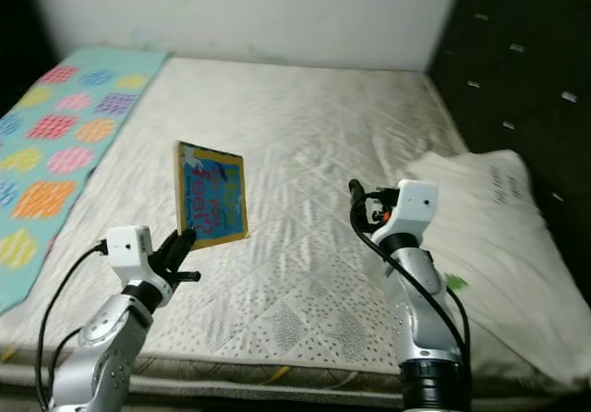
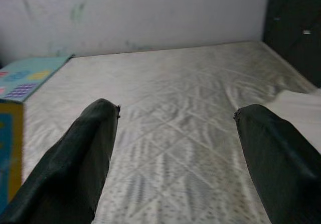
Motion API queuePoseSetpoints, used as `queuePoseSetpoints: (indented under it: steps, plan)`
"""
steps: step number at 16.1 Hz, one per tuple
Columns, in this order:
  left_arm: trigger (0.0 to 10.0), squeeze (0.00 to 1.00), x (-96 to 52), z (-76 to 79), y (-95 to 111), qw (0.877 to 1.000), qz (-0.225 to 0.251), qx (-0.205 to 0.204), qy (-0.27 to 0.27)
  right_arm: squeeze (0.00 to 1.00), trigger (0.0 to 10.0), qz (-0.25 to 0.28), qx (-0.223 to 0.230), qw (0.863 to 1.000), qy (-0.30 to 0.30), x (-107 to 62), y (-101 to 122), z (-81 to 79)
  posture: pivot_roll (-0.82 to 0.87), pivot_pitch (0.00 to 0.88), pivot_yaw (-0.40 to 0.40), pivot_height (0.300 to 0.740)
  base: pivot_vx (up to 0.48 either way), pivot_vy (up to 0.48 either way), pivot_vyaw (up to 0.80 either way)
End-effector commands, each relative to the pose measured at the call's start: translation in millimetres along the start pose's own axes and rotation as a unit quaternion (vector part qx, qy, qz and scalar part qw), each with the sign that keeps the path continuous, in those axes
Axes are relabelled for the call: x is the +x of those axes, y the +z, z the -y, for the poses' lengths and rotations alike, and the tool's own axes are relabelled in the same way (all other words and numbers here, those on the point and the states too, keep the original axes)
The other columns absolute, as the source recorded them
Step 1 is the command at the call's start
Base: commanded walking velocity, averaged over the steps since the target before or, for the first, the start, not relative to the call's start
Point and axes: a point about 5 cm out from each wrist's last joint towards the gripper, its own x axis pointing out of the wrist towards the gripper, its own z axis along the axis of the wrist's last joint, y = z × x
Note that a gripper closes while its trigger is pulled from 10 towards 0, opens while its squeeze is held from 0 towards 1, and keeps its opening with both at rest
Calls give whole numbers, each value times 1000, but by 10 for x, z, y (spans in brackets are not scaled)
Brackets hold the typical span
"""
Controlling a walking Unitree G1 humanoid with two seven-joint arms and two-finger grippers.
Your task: Clean up the room
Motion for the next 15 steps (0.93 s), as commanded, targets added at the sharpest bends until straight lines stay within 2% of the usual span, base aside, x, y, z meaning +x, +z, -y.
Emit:
queuePoseSetpoints:
  steps: [1,3,5,15]
  plan:
    - [10000,0,-13,-39,134,1000,30,-1,6,0,10000,1,-1,1000,-2,4,10,-19,-36,0,-24,740,0,0,0]
    - [10000,0,-12,-5,146,999,28,0,-17,0,10000,0,-1,1000,1,4,0,-45,-34,0,-24,740,0,0,0]
    - [10000,0,-10,30,146,999,28,-16,-31,0,10000,1,-1,1000,-1,-3,-1,-45,-39,0,-18,740,0,0,0]
    - [10000,0,18,82,167,998,25,-48,-41,0,10000,-2,0,1000,-8,-5,1,-15,-42,8,-23,740,0,0,0]
